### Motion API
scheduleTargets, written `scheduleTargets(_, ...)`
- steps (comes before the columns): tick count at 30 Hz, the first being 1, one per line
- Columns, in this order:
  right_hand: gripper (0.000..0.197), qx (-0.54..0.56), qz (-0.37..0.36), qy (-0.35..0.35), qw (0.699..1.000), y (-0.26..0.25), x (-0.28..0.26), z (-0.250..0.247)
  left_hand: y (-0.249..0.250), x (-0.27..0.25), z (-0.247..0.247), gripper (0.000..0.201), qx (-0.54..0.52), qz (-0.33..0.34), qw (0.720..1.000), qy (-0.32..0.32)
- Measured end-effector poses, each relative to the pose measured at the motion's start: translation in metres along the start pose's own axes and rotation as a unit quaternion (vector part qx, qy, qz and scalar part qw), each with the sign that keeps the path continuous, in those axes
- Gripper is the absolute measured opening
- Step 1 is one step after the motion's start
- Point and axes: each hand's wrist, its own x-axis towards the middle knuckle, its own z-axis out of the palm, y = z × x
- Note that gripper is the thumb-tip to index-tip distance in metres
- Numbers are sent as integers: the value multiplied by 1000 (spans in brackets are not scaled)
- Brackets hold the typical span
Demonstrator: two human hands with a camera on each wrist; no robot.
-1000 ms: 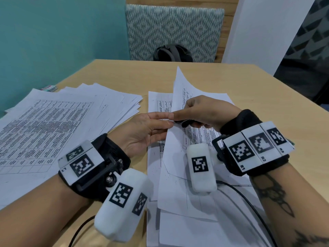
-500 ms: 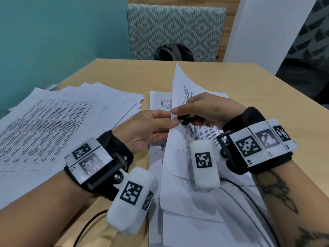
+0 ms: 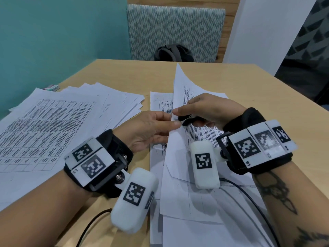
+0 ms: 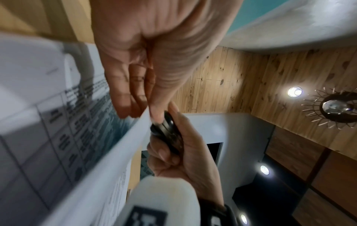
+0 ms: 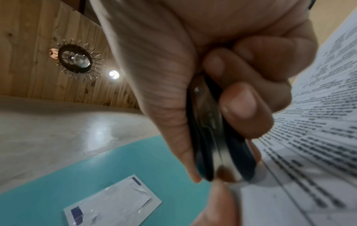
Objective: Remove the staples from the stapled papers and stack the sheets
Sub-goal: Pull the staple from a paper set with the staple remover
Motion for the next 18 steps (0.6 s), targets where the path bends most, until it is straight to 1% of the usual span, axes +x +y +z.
scheduleTargets(3,25,4,4,-8,1000,0,0,-1,0,0,-1,12,5,-9,1000,-8)
scheduleTargets(6,24,16,4,-12,1000,-1,0,-2,1,1,1,7,37,-8,999,3)
scheduleTargets(11,25,-4,0,-6,1000,-1,-2,-1,1,0,1,8,46,-21,998,21)
scheduleTargets(13,29,-21,-2,5,1000,-2,-1,1,1,0,3,10,44,-20,998,32)
scheduleTargets(16,33,-58,-4,38,998,-2,-1,3,1,1,7,22,38,-9,998,58)
scheduleTargets(18,32,-71,-14,50,996,-3,-2,5,0,0,11,21,31,-8,997,65)
